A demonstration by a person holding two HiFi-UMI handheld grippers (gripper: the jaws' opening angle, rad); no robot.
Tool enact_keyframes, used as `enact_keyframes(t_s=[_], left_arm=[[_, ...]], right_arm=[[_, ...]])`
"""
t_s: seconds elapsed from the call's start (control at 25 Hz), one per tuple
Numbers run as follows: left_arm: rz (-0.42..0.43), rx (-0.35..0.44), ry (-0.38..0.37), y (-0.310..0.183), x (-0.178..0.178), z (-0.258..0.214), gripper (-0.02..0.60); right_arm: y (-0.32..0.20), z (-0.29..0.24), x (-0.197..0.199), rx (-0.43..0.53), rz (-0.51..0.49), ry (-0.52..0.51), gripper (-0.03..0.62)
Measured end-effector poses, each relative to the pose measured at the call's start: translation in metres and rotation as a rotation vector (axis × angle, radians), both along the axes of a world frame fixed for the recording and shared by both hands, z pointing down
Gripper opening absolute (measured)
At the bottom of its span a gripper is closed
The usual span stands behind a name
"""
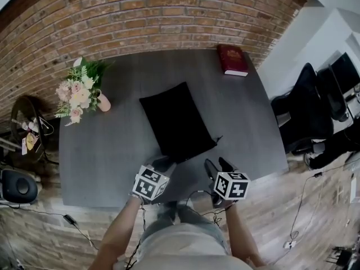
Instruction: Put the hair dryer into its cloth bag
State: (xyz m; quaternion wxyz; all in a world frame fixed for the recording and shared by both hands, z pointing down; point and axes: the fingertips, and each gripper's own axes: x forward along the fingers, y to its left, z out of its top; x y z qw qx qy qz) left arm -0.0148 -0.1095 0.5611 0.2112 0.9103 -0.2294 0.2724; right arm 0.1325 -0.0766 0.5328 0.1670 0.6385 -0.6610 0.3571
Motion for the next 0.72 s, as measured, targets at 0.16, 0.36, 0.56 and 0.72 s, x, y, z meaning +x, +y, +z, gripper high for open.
enact_keyframes(t_s=[0.16, 0.36, 0.56, 0.72], left_arm=[[-0.057, 0.036, 0.011, -0.006, -0.011, -0.017, 0.106], [-0.278, 0.159, 0.127, -0.041, -0.036, -0.076, 0.104], [-0.575, 0.350, 0.216, -0.085, -0.084, -0.154, 0.061], [-0.736, 0.473, 0.268, -0.098, -0.118, -0.207, 0.050]], right_arm=[[-0.013, -0.013, 0.006, 0.039, 0.000, -0.009, 0.242], [-0.043, -0.039, 0.020, 0.117, 0.017, -0.017, 0.189], [-0.082, -0.086, 0.033, 0.234, -0.018, 0.044, 0.167], [-0.100, -0.134, 0.045, 0.354, -0.058, 0.117, 0.146]])
